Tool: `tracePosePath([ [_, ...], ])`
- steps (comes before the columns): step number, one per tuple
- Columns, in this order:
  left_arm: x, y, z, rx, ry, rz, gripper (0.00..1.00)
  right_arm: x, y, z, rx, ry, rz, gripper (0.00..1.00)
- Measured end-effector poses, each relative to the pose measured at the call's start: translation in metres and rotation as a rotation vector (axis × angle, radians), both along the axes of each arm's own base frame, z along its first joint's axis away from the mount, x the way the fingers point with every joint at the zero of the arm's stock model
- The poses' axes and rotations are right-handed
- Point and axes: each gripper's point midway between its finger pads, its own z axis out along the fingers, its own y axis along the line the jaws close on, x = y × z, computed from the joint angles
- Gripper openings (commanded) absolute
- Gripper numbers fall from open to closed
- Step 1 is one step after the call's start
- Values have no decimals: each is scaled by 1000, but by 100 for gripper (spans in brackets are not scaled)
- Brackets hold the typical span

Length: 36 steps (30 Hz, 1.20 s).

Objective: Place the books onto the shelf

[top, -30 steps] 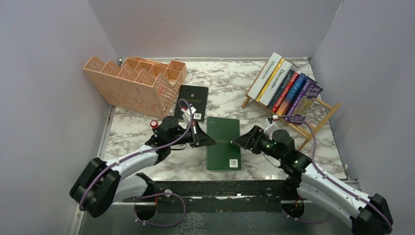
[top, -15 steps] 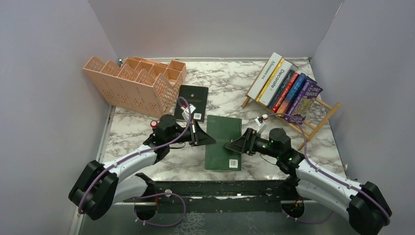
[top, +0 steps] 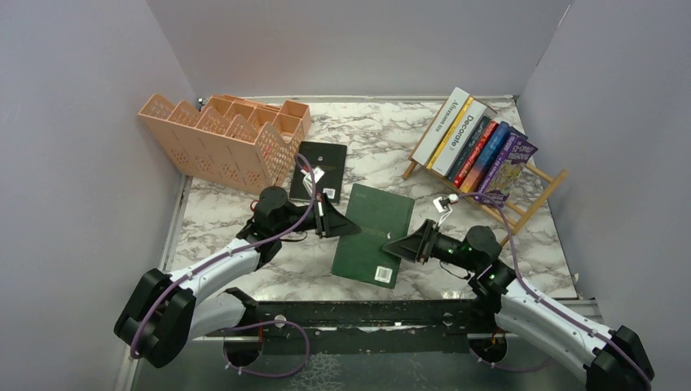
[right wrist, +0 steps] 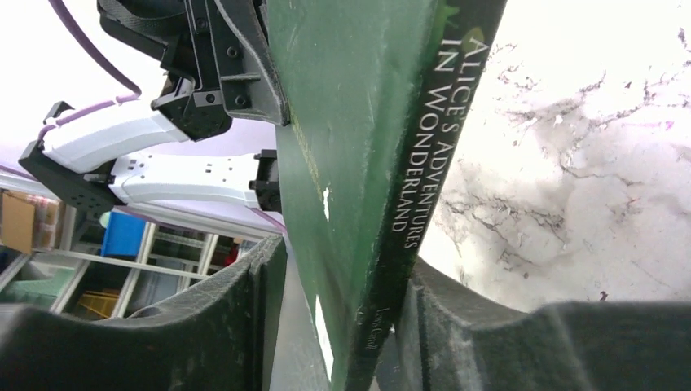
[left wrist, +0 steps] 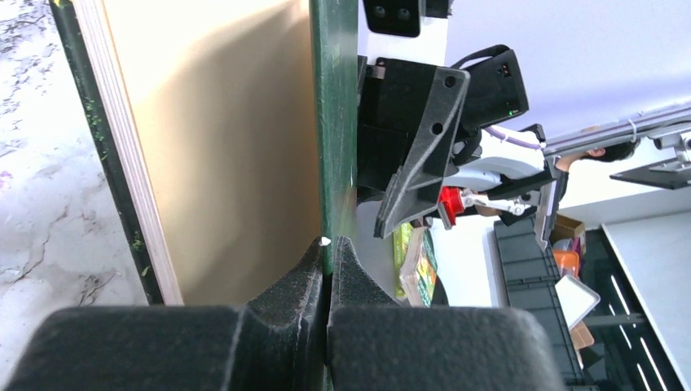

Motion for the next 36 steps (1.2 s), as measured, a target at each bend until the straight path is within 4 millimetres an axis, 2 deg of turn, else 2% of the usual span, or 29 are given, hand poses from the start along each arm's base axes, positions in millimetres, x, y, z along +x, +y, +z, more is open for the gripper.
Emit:
tracePosePath([
  [6,-2,0,8,-20,-23,-21,2,2,-2,3,14,3,-26,19],
  [10,3,3,7,-17,-18,-10,24,4,-2,10,16,-17,-28,1],
  [13,9,7,8,-20,-18,14,48,10,-2,20,-27,-52,-48,1],
  [16,18,15,9,-20,-15,51,65,20,-5,27,-104,-83,-88,1],
  [19,28,26,9,-10,-16,99,75,33,-13,39,-174,-126,-158,1],
  [21,30,30,6,4,-15,113,77,43,-21,57,-214,-171,-217,1],
  [25,29,35,-1,59,-30,136,79,61,-44,93,-294,-248,-363,1],
  [29,43,42,-8,172,-57,197,80,74,-77,124,-391,-307,-528,1],
  [33,51,51,-14,273,-91,242,80,85,-118,155,-480,-365,-722,1],
  [36,51,59,-22,339,-104,258,80,90,-150,171,-548,-387,-866,1],
])
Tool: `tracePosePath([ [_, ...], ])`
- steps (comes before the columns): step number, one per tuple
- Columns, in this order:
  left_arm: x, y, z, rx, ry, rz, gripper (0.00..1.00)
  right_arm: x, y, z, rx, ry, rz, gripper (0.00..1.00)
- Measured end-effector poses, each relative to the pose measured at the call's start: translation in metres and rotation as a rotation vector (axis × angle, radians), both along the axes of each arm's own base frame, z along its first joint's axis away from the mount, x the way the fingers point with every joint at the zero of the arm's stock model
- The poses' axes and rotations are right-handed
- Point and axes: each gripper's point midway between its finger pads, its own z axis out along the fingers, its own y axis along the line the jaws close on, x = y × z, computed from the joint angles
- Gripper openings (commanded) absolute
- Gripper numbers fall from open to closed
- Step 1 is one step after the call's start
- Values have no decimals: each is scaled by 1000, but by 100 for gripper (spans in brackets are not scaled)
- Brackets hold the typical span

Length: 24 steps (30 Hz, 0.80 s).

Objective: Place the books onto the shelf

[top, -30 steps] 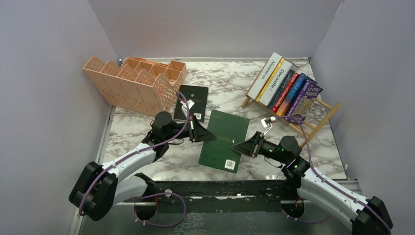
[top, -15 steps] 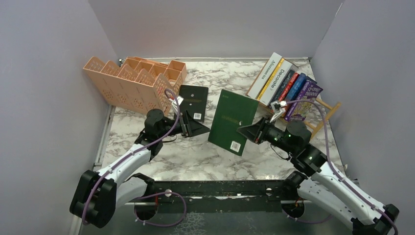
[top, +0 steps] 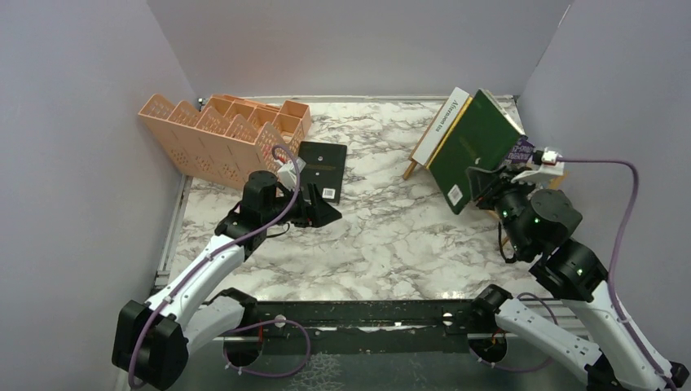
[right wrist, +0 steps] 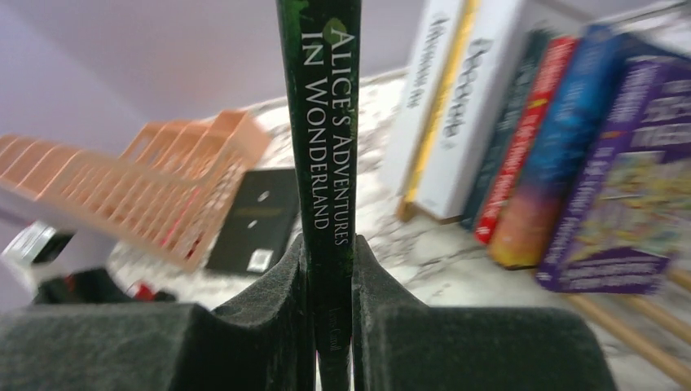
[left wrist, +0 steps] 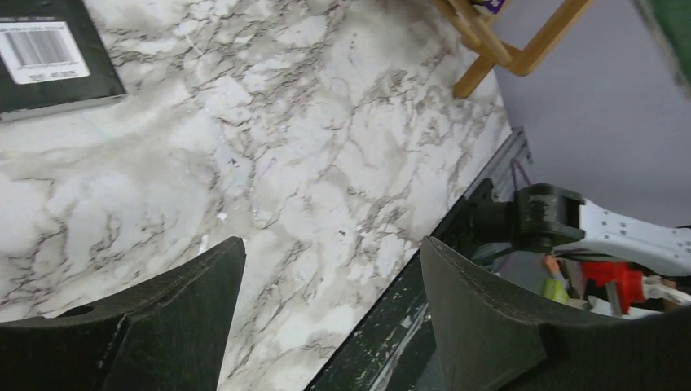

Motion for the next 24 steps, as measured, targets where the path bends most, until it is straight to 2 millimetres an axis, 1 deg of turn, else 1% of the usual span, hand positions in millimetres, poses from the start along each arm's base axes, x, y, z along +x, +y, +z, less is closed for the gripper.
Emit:
tracePosePath([
  [3,0,8,-7,64,-6,14,80,1,-34,13,-67,-22,-157,1],
  [6,2,15,-9,119,-18,35,80,1,-62,26,-138,-33,-284,1],
  [9,3,22,-12,157,-33,55,80,1,-83,36,-199,-30,-395,1],
  [11,3,24,-14,171,-34,63,79,0,-99,39,-248,-17,-487,1],
  [14,4,27,-16,187,-31,71,80,-1,-116,33,-329,14,-602,1],
  [16,3,27,-18,190,-26,72,80,2,-121,24,-396,40,-650,1],
  [18,2,28,-17,191,-23,72,80,8,-120,11,-469,77,-685,1],
  [21,0,28,-15,188,-29,72,79,22,-113,-11,-562,142,-720,1],
  [24,-1,29,-12,182,-40,73,80,37,-100,-37,-627,210,-725,1],
])
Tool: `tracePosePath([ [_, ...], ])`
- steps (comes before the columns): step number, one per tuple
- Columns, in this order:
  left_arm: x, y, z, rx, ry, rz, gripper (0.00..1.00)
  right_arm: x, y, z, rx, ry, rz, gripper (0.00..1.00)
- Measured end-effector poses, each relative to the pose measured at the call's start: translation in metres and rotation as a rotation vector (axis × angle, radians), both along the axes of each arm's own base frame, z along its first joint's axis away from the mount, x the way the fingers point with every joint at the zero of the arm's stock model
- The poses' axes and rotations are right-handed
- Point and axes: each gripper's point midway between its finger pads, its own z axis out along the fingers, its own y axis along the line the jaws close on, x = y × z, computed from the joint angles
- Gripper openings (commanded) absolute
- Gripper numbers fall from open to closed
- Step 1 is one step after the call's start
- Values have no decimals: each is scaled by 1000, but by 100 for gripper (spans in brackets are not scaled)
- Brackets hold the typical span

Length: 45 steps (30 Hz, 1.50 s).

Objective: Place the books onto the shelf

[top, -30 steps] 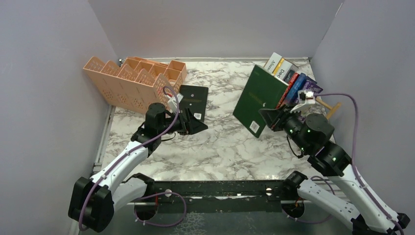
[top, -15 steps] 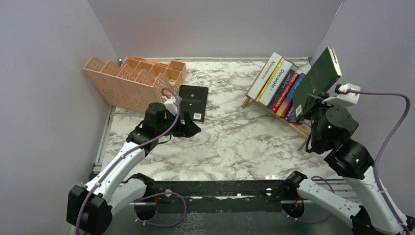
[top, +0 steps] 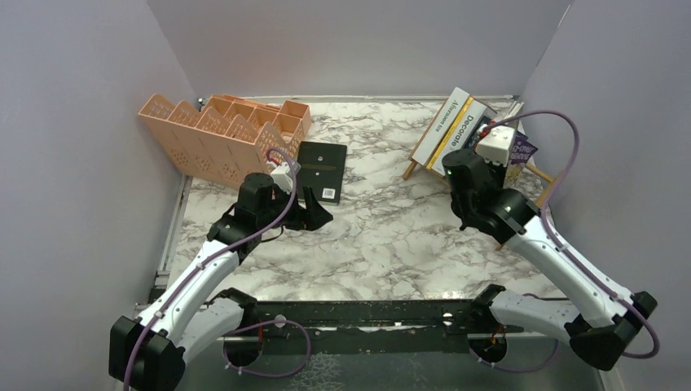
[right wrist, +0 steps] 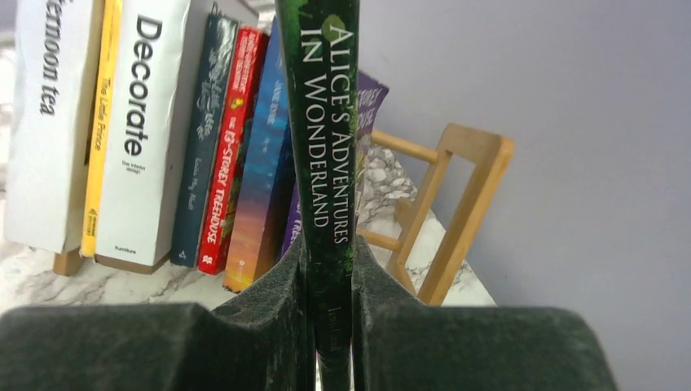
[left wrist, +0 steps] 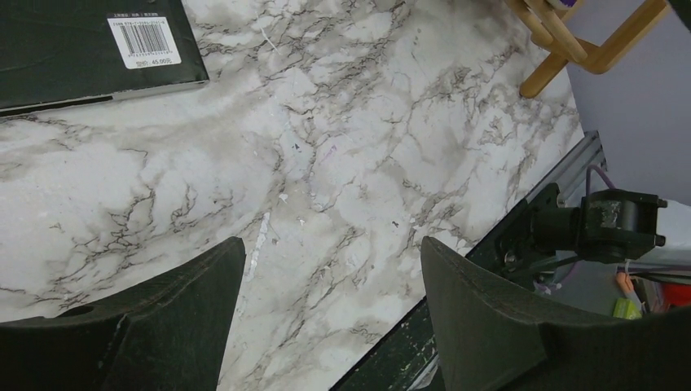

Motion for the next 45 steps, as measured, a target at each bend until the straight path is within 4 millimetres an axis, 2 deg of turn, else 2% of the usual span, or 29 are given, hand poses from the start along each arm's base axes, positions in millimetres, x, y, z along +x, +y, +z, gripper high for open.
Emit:
tracePosePath([
  [2,-1,0,2,-4,-8,0,80,8,5,-16,-11,44,-12,1],
  [4,-2,1,4,-8,-14,-1,80,16,1,-26,4,63,-44,1],
  [9,-11,1,2,-26,-9,-11,80,33,-46,-63,71,129,-206,1],
  [11,-16,2,-1,-33,-1,-17,80,36,-58,-78,88,165,-247,1],
  [16,-24,3,-4,-49,7,-17,80,51,-50,-113,154,232,-220,1],
  [26,-25,3,2,-61,-9,-16,80,67,-51,-125,258,206,-184,1],
  [32,-26,4,7,-70,-30,-16,80,69,-52,-126,276,183,-164,1],
  [34,-27,4,10,-75,-40,-16,80,69,-54,-127,283,181,-172,12],
  [37,-27,4,12,-78,-47,-17,80,70,-55,-128,293,176,-178,39],
  [39,-27,4,11,-76,-43,-18,80,72,-52,-129,316,165,-173,50],
  [43,-28,4,9,-74,-34,-22,80,72,-53,-134,330,173,-183,60],
  [45,-28,3,9,-75,-33,-22,80,70,-55,-134,330,177,-192,61],
])
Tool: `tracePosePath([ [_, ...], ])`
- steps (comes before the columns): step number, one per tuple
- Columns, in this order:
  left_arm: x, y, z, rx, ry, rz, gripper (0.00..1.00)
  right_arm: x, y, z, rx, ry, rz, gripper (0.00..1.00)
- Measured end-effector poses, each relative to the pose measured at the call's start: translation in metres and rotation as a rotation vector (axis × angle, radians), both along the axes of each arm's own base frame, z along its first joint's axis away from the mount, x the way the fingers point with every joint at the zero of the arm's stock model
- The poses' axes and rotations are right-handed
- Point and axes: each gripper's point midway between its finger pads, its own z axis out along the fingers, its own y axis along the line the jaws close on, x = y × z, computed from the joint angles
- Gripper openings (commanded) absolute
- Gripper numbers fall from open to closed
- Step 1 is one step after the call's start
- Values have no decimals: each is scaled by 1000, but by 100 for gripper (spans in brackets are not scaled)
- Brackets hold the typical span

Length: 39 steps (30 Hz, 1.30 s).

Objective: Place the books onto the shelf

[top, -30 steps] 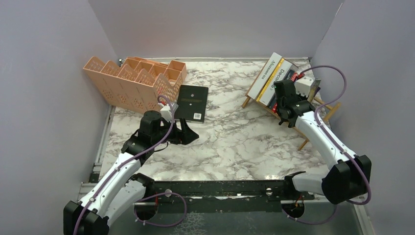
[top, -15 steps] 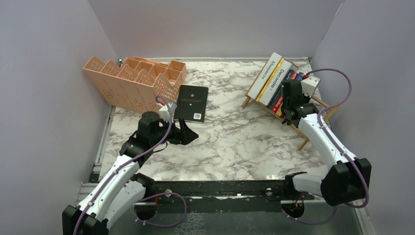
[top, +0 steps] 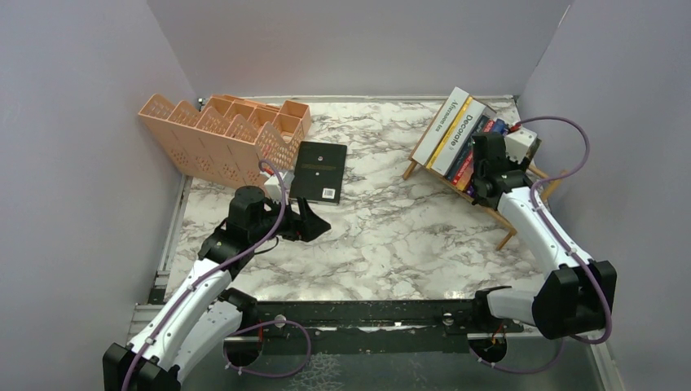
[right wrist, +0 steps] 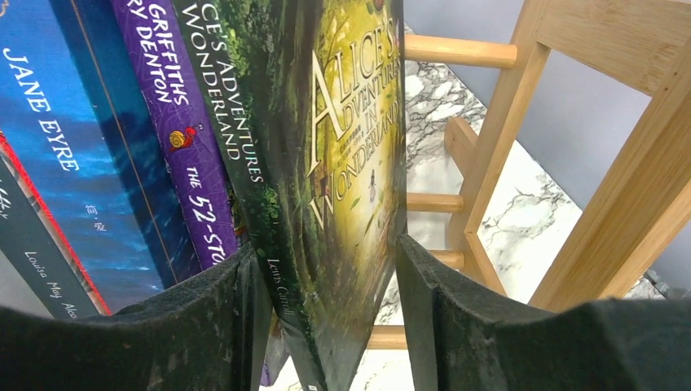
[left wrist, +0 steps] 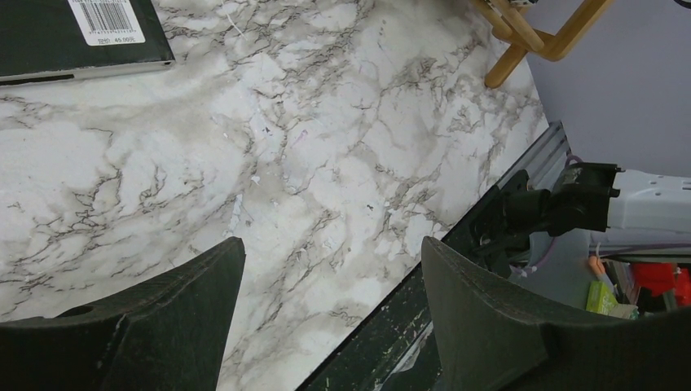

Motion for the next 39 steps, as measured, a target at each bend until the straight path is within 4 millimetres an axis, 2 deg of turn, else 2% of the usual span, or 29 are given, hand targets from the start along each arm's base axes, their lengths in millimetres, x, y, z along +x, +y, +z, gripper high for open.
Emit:
tracePosePath([
  [3,0,0,0,0,0,0,80,-2,0,1,3,10,-2,59],
  [7,0,0,0,1,1,0,80,-3,6,4,34,5,29,50],
  [12,1,0,-3,4,10,0,80,-1,23,23,115,-73,113,47],
  [14,1,0,-3,5,10,0,80,1,30,28,136,-97,142,49],
  [18,1,0,-3,5,10,0,80,3,33,26,148,-94,156,60],
  [26,1,0,-3,6,13,0,80,2,34,27,153,-99,152,57],
  [31,1,-1,-4,7,16,0,80,-2,30,38,144,-133,144,63],
  [35,1,0,-4,7,17,0,80,-4,24,39,123,-134,117,65],
  [39,1,-1,-5,9,20,0,80,-5,20,36,104,-122,95,62],
])
